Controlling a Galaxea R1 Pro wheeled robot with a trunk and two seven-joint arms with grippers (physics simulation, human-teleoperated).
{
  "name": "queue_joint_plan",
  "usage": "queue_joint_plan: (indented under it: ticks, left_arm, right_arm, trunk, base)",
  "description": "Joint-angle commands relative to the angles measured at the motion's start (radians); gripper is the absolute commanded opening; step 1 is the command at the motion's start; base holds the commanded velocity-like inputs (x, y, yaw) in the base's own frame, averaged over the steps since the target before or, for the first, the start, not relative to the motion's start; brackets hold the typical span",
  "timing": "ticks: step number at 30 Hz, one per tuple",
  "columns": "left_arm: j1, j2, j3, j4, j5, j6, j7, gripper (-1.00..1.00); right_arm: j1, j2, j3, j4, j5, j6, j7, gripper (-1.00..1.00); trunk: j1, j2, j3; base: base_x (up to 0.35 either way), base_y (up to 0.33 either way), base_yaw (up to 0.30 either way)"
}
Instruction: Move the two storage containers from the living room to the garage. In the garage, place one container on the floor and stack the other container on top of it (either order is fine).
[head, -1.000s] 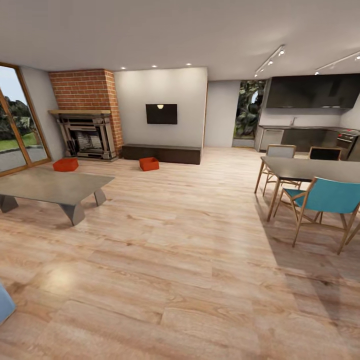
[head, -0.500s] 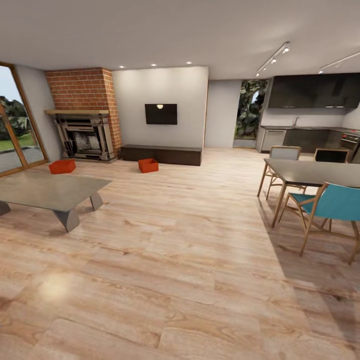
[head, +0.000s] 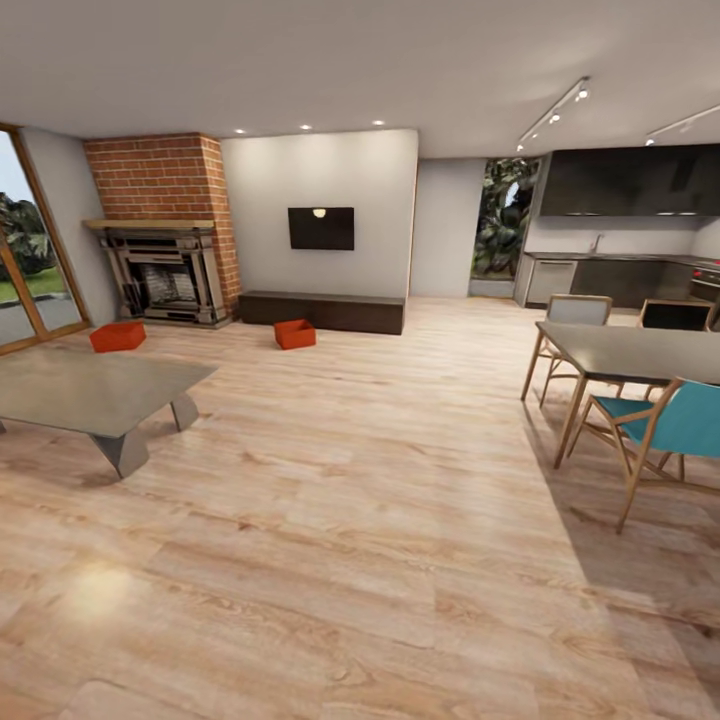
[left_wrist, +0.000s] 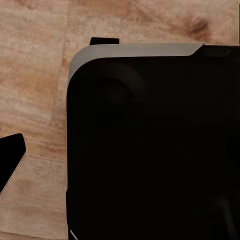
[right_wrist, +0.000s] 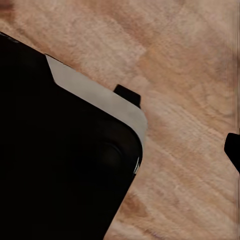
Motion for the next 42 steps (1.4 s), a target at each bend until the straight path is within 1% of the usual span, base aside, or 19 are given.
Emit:
queue_joint_plan:
  ticks: [1, 42]
  left_arm:
    - [0.000, 0.000, 0.001, 0.000, 0.004, -0.003, 0.000, 1.00]
    - [0.000, 0.000, 0.003, 0.000, 0.004, -0.004, 0.000, 1.00]
  right_arm:
    - [0.000, -0.001, 0.009, 0.000, -0.010, -0.002, -0.002, 1.00]
    - [0.000, -0.001, 0.009, 0.000, -0.010, -0.002, -0.002, 1.00]
  trunk:
    - [0.001, 0.000, -0.001]
    - [0.001, 0.000, -0.001]
  base:
    - [0.322, 0.000, 0.000]
    - [0.322, 0.000, 0.000]
